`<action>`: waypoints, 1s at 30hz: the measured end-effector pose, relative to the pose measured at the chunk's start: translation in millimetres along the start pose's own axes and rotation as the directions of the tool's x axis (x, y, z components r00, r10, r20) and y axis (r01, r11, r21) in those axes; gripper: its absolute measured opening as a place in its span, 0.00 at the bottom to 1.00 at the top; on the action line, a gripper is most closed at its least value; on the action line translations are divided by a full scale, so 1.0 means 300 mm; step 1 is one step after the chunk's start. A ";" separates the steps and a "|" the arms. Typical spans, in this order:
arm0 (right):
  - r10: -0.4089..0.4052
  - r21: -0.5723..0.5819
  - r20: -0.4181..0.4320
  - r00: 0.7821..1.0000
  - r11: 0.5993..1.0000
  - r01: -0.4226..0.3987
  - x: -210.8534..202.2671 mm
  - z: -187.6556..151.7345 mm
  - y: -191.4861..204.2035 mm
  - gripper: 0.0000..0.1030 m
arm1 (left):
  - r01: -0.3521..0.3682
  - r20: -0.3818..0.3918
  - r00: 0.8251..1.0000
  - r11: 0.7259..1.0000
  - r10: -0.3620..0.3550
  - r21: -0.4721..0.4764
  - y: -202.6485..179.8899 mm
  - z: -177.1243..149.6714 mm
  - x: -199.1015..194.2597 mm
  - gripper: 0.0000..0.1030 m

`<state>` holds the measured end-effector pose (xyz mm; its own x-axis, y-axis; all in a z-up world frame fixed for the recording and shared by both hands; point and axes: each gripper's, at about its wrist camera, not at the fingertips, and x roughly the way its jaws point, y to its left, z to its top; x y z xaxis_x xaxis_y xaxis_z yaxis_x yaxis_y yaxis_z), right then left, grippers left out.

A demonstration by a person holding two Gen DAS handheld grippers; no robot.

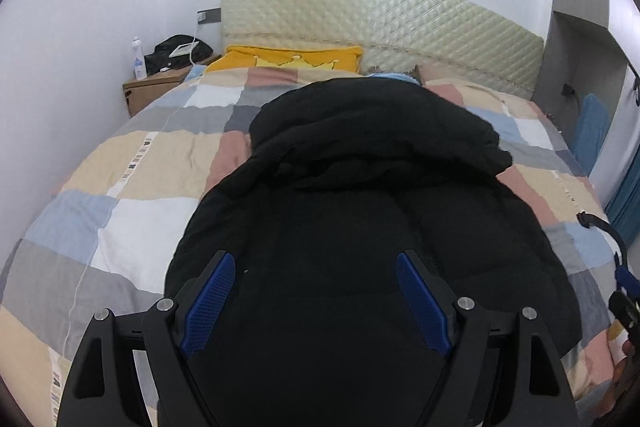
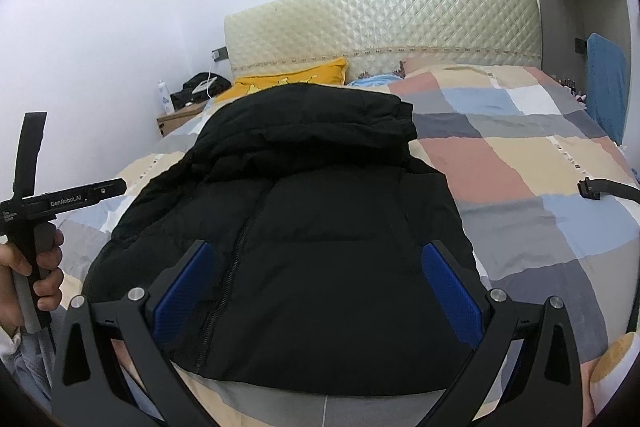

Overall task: Fold large clothes
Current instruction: 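Move both grippers to the jacket hem and close the right gripper on it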

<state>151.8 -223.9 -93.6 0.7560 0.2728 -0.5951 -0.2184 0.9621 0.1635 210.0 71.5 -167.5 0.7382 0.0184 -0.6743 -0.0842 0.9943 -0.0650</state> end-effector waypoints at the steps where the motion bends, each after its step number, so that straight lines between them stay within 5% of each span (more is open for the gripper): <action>1: -0.003 -0.001 -0.006 1.000 1.000 0.003 0.007 0.001 0.000 1.00 | -0.006 -0.007 1.000 1.000 0.006 -0.002 0.009 -0.006 0.009 0.80; 13: -0.054 -0.036 -0.219 0.974 0.998 0.047 0.118 0.043 -0.103 1.00 | -0.020 -0.068 0.997 0.998 0.024 0.068 -0.009 -0.070 0.055 0.80; 17: 0.001 0.046 -0.377 0.926 0.999 0.017 0.203 0.048 -0.210 1.00 | -0.017 -0.130 0.991 0.999 0.023 0.047 0.008 -0.092 0.084 0.80; 24: 0.109 0.223 -0.574 0.811 0.974 0.027 0.350 -0.032 -0.390 1.00 | -0.022 -0.236 0.971 1.000 0.023 0.004 0.037 -0.124 0.143 0.80; 30: 0.137 0.376 -0.581 0.802 0.919 0.115 0.367 -0.089 -0.530 1.00 | -0.040 -0.272 0.962 0.999 0.034 -0.015 0.048 -0.140 0.172 0.80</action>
<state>253.3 -347.1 -206.0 0.2181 0.3473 -0.9120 0.1184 0.9182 0.3779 219.0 82.5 -234.1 0.5246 0.0231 -0.8510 -0.1232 0.9912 -0.0491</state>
